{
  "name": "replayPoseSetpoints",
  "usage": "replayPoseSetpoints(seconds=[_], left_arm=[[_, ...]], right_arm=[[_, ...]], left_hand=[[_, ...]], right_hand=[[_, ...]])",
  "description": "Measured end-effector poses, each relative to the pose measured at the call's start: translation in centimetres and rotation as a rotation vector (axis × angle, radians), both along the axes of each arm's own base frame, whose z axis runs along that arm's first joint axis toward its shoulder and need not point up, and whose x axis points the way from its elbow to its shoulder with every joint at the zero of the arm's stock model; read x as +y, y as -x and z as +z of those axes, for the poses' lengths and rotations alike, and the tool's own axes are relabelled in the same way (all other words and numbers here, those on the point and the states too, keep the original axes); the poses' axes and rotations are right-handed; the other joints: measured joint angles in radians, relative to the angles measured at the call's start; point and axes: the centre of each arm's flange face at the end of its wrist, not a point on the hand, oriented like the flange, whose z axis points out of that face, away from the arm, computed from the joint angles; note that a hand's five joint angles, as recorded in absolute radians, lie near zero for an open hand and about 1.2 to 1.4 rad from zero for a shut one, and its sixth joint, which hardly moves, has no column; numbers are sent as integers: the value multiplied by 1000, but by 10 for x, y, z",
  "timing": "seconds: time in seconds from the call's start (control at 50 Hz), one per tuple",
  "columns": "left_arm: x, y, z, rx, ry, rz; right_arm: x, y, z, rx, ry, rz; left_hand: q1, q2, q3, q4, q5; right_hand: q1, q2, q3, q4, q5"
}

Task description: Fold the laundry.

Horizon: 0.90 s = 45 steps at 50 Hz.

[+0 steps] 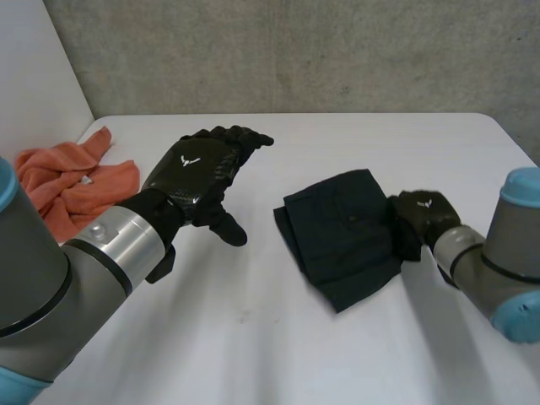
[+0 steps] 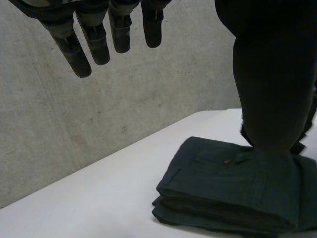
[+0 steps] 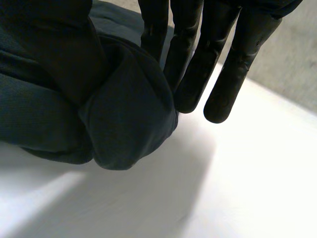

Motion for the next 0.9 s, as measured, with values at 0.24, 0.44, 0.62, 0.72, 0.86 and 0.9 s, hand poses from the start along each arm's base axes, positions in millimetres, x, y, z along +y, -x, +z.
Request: replayPoseSetpoints(seconds=[0.24,0.44,0.62,0.72,0.86,0.9], left_arm=[[-3,6,0,2,2,-9],[-2,21,-5,-16,-6,5],[-5,27,-9,-29,-22,9],[-6,32,-7,-27,-20,-1],[-2,44,-5,-23,-13,-27],[-1,46,-4,-23,-12,-28]], right_arm=[[-85,-7,9,67,224,0],[-178,54,13,73,362,-224],[-219,142,-5,164,343,-502],[-220,176,-20,248,277,-590],[-203,181,-32,270,145,-589],[-197,181,-32,261,118,-588]], left_hand=[[0,0,0,0,0],[0,0,0,0,0],[0,0,0,0,0],[0,0,0,0,0],[0,0,0,0,0],[0,0,0,0,0]], right_hand=[[0,0,0,0,1],[0,23,0,0,17],[0,23,3,0,19],[0,24,5,0,19],[0,24,5,0,42],[0,24,5,0,58]])
